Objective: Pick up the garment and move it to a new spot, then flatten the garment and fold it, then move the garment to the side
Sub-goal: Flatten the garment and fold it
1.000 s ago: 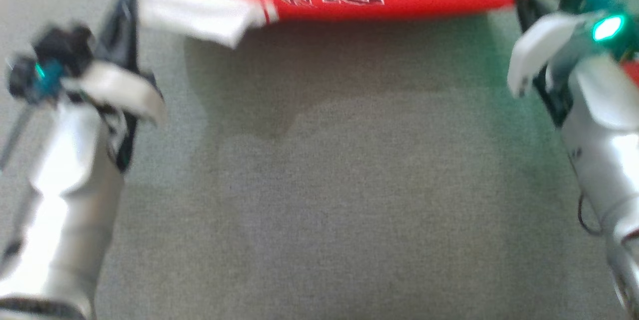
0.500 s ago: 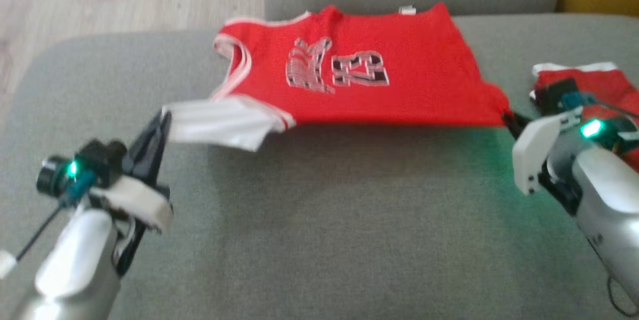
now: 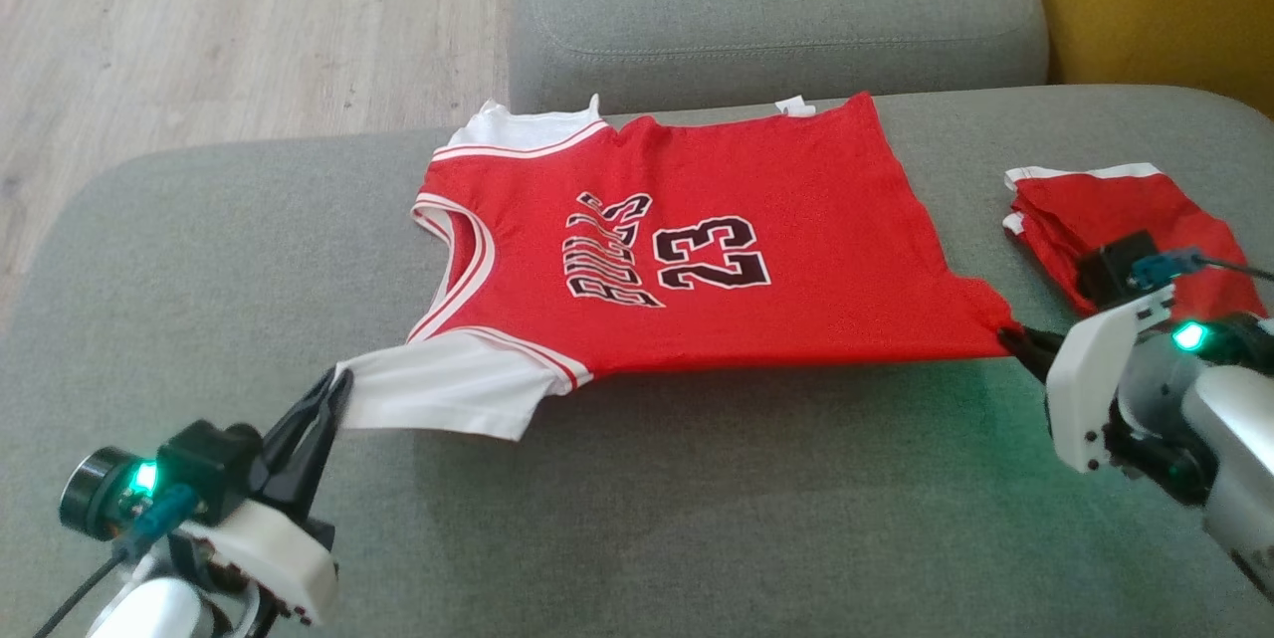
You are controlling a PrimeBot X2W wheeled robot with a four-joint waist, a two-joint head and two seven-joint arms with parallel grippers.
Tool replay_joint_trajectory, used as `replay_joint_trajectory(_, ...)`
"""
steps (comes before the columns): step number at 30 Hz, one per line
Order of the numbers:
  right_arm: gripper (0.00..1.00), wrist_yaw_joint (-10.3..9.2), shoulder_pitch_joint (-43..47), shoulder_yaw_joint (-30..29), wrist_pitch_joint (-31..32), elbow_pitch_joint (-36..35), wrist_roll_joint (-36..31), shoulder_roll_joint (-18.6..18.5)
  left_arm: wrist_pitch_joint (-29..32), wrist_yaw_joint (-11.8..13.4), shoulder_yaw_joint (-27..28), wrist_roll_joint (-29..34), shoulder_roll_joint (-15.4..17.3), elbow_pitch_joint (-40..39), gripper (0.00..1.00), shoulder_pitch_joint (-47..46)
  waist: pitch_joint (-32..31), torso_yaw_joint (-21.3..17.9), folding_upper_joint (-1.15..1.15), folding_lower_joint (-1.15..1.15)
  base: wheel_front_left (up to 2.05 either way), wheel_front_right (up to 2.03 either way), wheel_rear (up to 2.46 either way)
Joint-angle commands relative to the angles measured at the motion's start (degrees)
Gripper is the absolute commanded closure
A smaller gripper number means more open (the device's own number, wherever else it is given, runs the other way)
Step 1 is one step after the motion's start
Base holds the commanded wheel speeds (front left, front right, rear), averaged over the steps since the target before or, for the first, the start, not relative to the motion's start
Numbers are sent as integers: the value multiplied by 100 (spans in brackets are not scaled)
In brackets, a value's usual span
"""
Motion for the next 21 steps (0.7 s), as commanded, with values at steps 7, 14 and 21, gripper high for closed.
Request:
replay_joint_trajectory(7, 100, -5, 28, -180, 151, -482, 80, -274, 347, 146, 200, 93, 408, -682, 100, -189, 132, -55, -1, 1, 0, 0, 0)
replay_joint_trajectory(14, 100, -5, -211, -405, 158, -521, -97, -143, 502, 12, 70, 234, 437, -449, 100, -610, 437, -105, -1, 1, 0, 0, 0)
replay_joint_trajectory(21, 100, -5, -610, -612, 193, -313, -330, 115, 636, -291, -116, 346, 328, 194, 100, -1534, 867, -96, -1, 1, 0, 0, 0)
